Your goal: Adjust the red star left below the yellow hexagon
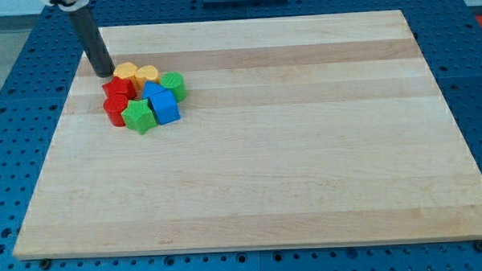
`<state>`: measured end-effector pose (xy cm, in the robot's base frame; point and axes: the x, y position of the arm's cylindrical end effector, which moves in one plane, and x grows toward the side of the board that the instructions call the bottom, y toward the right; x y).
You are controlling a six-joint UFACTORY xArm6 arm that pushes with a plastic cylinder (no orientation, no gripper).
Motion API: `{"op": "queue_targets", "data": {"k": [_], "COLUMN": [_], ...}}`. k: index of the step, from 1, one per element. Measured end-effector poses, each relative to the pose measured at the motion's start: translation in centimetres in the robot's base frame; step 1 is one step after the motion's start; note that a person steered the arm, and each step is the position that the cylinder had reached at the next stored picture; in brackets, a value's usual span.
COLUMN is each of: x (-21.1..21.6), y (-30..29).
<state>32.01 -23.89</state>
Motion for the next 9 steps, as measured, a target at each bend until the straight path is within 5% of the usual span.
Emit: {"op": "queue_targets", "data": {"k": [4,9], "x": [0.7,0.9], "y": [3.2,-1.3]}}
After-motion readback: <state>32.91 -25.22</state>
